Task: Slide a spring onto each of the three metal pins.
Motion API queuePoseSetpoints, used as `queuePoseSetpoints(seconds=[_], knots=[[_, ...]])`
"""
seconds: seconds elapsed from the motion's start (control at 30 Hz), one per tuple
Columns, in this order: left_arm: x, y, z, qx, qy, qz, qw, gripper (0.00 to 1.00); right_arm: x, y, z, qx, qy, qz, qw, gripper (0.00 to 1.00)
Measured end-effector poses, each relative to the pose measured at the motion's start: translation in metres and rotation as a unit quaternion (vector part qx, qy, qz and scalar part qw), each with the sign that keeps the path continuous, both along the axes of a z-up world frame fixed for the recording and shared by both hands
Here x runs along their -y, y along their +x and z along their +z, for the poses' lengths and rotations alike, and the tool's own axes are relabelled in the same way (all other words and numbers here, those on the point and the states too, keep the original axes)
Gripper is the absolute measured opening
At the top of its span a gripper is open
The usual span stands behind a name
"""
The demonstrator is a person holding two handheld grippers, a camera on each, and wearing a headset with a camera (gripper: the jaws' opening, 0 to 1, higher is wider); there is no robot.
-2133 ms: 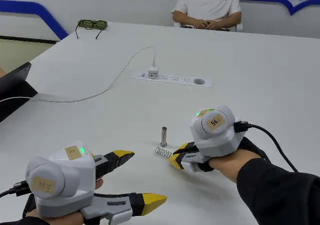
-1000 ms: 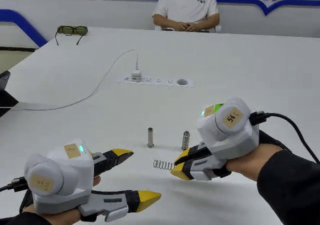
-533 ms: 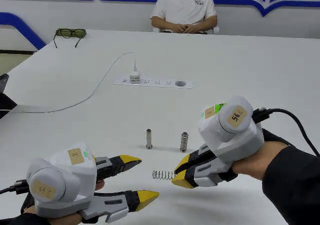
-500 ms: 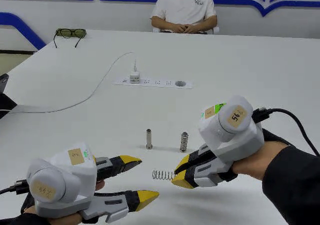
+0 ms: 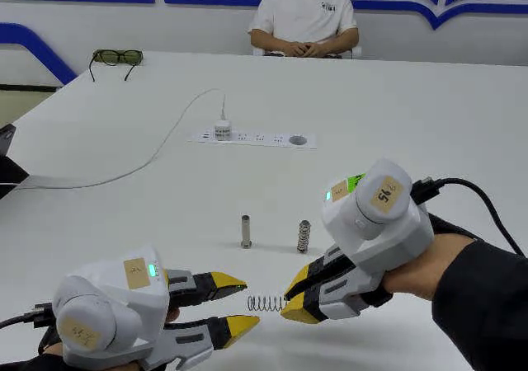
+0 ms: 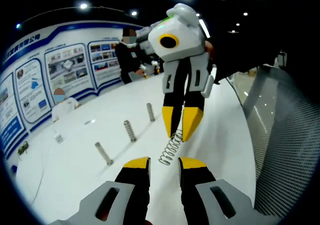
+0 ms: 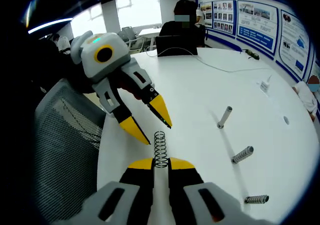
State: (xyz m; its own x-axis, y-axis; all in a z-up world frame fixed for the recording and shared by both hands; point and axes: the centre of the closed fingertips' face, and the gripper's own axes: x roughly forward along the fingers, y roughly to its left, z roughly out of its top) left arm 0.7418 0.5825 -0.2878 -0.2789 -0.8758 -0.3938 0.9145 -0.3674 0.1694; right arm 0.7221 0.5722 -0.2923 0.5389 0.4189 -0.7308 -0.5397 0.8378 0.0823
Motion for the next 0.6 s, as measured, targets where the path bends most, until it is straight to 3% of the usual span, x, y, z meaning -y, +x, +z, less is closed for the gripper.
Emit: queuePoseSetpoints(seconds=[0.6], knots=[[-0.0012,-0.0103,-0.0052,0.023,0.008,-0.028,0.9993,0.13,-0.0078,-0.0056,0.001,-0.019,0.003,0.009,0.9998,0.12]])
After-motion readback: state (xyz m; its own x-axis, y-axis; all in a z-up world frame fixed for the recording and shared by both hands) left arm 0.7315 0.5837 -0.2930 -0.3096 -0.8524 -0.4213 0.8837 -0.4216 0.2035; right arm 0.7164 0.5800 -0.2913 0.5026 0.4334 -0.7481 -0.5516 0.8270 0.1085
